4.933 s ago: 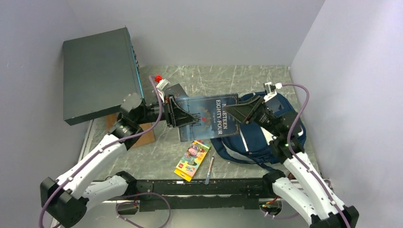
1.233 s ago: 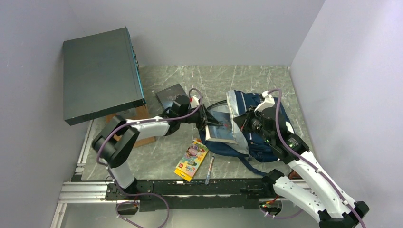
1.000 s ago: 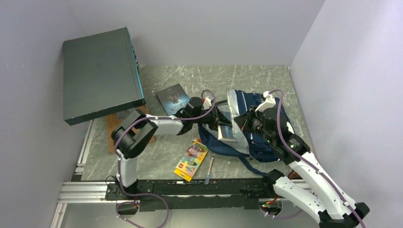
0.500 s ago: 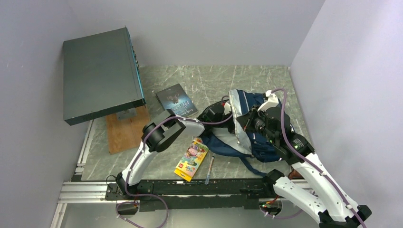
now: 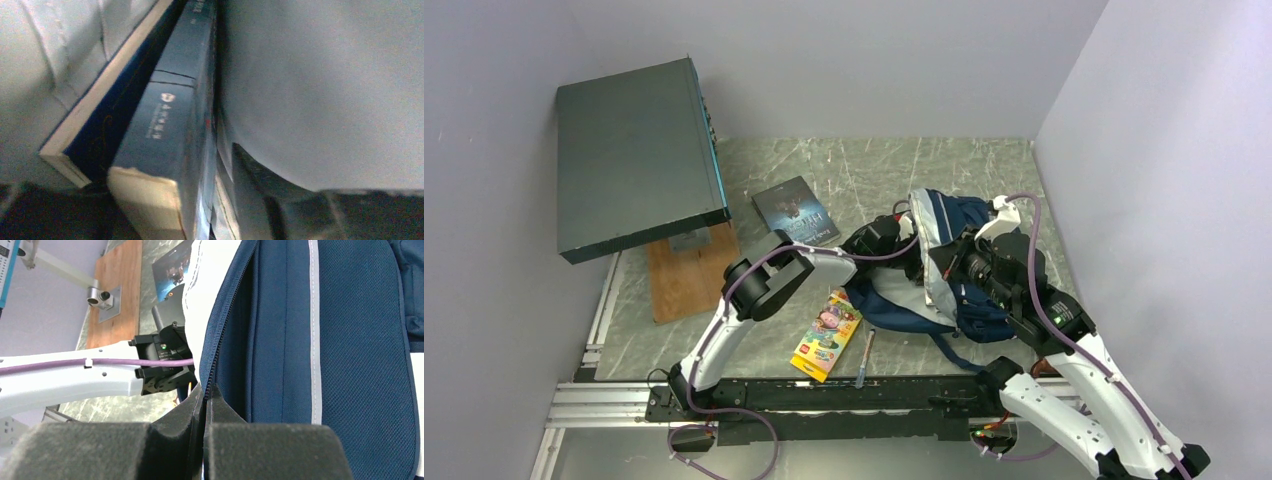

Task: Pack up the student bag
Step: Place the book in the student bag.

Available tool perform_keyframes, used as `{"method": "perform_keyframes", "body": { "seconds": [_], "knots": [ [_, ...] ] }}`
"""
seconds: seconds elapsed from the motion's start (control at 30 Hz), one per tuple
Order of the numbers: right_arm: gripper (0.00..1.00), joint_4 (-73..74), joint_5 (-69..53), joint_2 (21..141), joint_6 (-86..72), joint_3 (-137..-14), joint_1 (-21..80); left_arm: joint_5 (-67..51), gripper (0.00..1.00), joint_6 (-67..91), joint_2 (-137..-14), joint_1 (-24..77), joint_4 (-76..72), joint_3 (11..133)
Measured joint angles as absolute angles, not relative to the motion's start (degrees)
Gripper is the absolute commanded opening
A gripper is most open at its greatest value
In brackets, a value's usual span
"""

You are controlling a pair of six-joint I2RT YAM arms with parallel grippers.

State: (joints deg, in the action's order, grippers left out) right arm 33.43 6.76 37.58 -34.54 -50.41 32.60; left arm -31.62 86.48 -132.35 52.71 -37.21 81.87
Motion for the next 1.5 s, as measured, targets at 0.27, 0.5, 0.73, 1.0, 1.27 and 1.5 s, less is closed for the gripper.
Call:
{"method": "perform_keyframes", "body": {
  "seconds": [0.27,0.5,0.73,1.0,1.27,1.5],
  "knots": [
    [0.0,33.78,6.94,36.91,-34.57,-50.39,32.6,-33.58,1.0,82.02,-125.97,52.21,-28.29,80.62],
    [0.0,33.8,6.98,36.47,-34.57,-50.37,32.56,-33.56,0.99,74.15,-119.5,50.87,-13.47,79.79],
    [0.0,33.8,6.94,36.38,-34.63,-49.95,32.56,-33.54,0.94,69.45,-118.24,49.08,-4.14,79.66],
    [0.0,33.41,6.76,36.58,-34.76,-49.54,32.56,-31.86,0.89,67.55,-121.84,50.06,4.12,89.23],
    [0.0,31.48,6.92,38.24,-34.57,-49.54,32.45,-30.57,0.93,65.19,-121.64,52.27,3.44,89.06],
    [0.0,32.62,7.6,38.33,-34.04,-48.8,32.56,-29.69,0.95,57.6,-117.01,49.17,8.34,83.31]
  ]
}}
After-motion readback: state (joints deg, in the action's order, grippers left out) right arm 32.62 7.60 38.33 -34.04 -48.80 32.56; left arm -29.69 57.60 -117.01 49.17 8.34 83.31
